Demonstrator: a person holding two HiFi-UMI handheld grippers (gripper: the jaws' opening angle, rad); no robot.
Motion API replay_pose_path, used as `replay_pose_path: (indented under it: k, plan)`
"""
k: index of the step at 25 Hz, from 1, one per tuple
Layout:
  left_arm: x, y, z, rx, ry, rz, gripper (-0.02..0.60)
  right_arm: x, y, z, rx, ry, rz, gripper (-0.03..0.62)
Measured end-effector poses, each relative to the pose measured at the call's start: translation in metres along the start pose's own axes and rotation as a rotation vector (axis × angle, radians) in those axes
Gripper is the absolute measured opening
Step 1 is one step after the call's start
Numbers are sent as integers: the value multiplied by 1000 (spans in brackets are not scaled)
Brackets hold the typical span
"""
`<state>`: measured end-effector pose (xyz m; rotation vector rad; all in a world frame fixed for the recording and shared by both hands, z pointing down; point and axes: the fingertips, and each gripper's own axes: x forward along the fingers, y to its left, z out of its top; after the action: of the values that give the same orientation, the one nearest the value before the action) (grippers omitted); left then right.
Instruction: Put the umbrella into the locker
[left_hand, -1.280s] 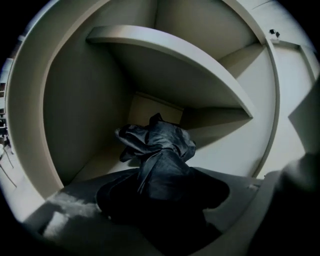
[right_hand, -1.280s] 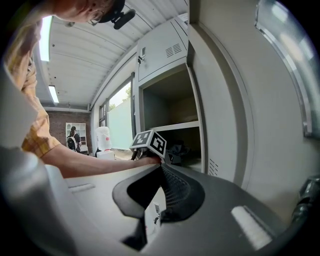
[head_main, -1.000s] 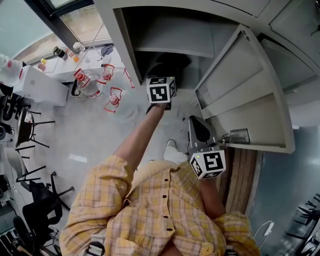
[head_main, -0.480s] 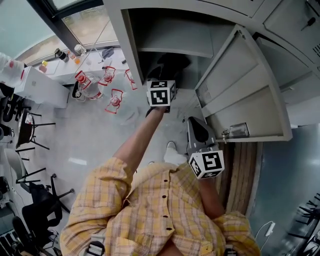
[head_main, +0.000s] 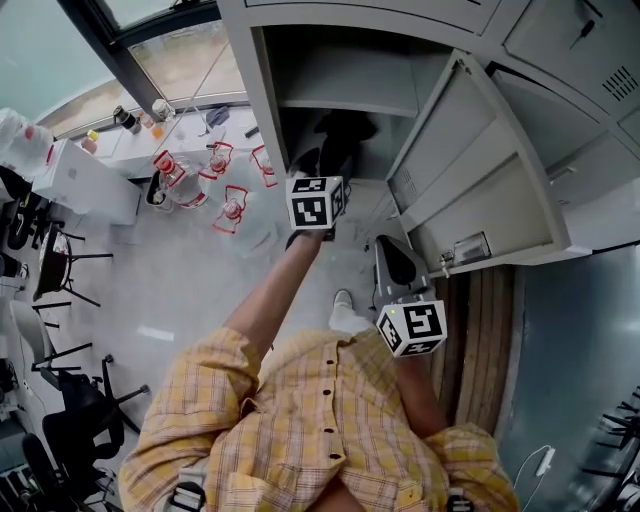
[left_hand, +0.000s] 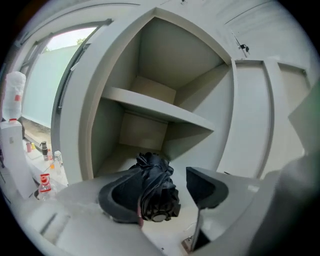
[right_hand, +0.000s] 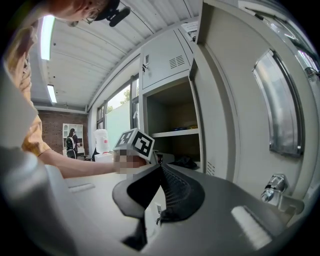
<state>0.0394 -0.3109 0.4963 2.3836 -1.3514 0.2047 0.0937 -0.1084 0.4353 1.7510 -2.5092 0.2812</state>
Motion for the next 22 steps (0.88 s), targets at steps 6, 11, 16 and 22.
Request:
replay_pose_path:
  k: [6,11,16,22]
  plan:
    - [-36,-8,-5,18,-14,-9,199,-5,3,5,8,-16,-6,0]
    - [-63,-14,-4,44,-40,5,32,-6,5,5,7,-21,-3,-2]
    - [-90,-19,-5,73,-67,7,-11,-6,8,9,14,-35,3,-2]
    - [-119,-33,-5,101,-113,-20,-11,-9,8,9,16,-31,-9,-2]
